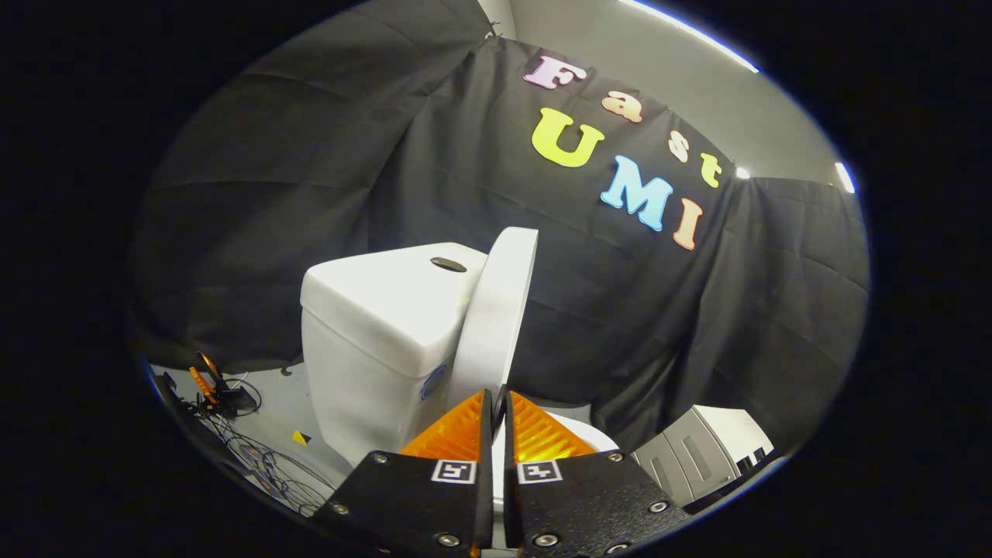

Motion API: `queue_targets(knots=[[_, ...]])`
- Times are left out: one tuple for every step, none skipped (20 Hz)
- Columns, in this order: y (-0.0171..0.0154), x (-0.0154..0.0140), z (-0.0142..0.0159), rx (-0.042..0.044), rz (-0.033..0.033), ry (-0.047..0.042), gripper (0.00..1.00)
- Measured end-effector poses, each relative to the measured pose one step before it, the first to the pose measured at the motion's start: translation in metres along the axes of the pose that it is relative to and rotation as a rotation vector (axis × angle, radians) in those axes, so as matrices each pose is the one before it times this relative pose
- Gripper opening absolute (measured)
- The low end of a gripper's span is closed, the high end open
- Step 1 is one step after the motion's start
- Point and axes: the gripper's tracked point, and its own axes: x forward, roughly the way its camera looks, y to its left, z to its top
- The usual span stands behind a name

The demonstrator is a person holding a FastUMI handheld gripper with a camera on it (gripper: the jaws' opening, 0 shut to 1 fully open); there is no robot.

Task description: Open the toilet lid.

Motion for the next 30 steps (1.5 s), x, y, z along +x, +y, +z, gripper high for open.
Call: queue_targets(knots=[[0.00068, -0.00075, -0.00026, -0.02403, 0.01933, 0.00803, 0.08], [0.00321, -0.00282, 0.00014, -0.02196, 0.02402, 0.00212, 0.21], [0.00365, -0.00242, 0.00322, -0.01854, 0.02355, -0.00795, 0.35], [0.00317, -0.00348, 0.00268, -0.00827, 0.02402, -0.01483, 0.5], [0.00625, -0.00404, 0.00325, 0.00972, 0.0435, -0.01306, 0.6], [0.00725, -0.00254, 0.00232, 0.02322, 0.04999, -0.01143, 0.82], [0.00413, -0.00846, 0.00642, 0.0274, 0.03731, -0.00971, 0.9], [-0.0015, -0.00825, 0.00648, 0.02485, 0.02399, -0.01619, 0.95], [-0.00241, -0.01039, 0.0097, 0.0218, 0.01936, -0.02201, 0.95], [-0.00581, -0.00679, 0.00924, 0.02019, 0.01364, -0.02466, 0.95], [-0.00667, -0.00945, 0.0102, 0.01979, 0.01538, -0.02158, 0.95], [-0.00667, -0.00864, 0.00664, 0.01562, 0.01705, -0.01483, 0.95], [-0.00833, -0.00921, 0.00637, 0.0156, 0.01699, -0.00743, 0.95], [-0.00932, -0.00947, 0.00652, 0.0123, 0.015, -0.01815, 0.95], [-0.01431, -0.00978, 0.00992, 0.01129, -0.00037, -0.02672, 0.95], [-0.01632, -0.00968, 0.01057, 0.00829, -0.0056, -0.03486, 0.95], [-0.01612, -0.00642, 0.00963, 0.00421, -0.00386, -0.03279, 0.95], [-0.01582, -0.00668, 0.00416, 0.00021, -0.00553, -0.02858, 0.95], [-0.01654, -0.00665, 0.00451, -0.0016, -0.00685, -0.02258, 0.95], [-0.01644, -0.00686, -0.0002, -0.00283, -0.00949, -0.01154, 0.95], [-0.01681, -0.00849, -0.00181, 0.00001, -0.00674, -0.00531, 0.95], [-0.01362, -0.00631, 0.00066, -0.00057, 0.00878, -0.02022, 0.95], [-0.0152, -0.0064, 0.0034, 0.00096, -0.00231, -0.02304, 0.95], [-0.01939, -0.00902, 0.00083, 0.00333, -0.01139, -0.01551, 0.95], [-0.02071, -0.00523, -0.0013, 0.00762, -0.01898, -0.00312, 0.95], [-0.02, -0.00307, -0.00399, 0.00939, -0.02131, -0.00014, 0.95], [-0.01918, -0.00336, -0.00075, 0.01168, -0.01619, -0.00629, 0.95], [-0.01708, -0.00148, 0.00048, 0.01458, -0.01161, -0.01138, 0.95], [-0.01587, -0.00318, 0.00082, 0.01465, -0.00799, -0.00959, 0.95], [-0.01683, -0.00338, -0.0005, 0.01489, -0.01284, -0.00974, 0.95]])
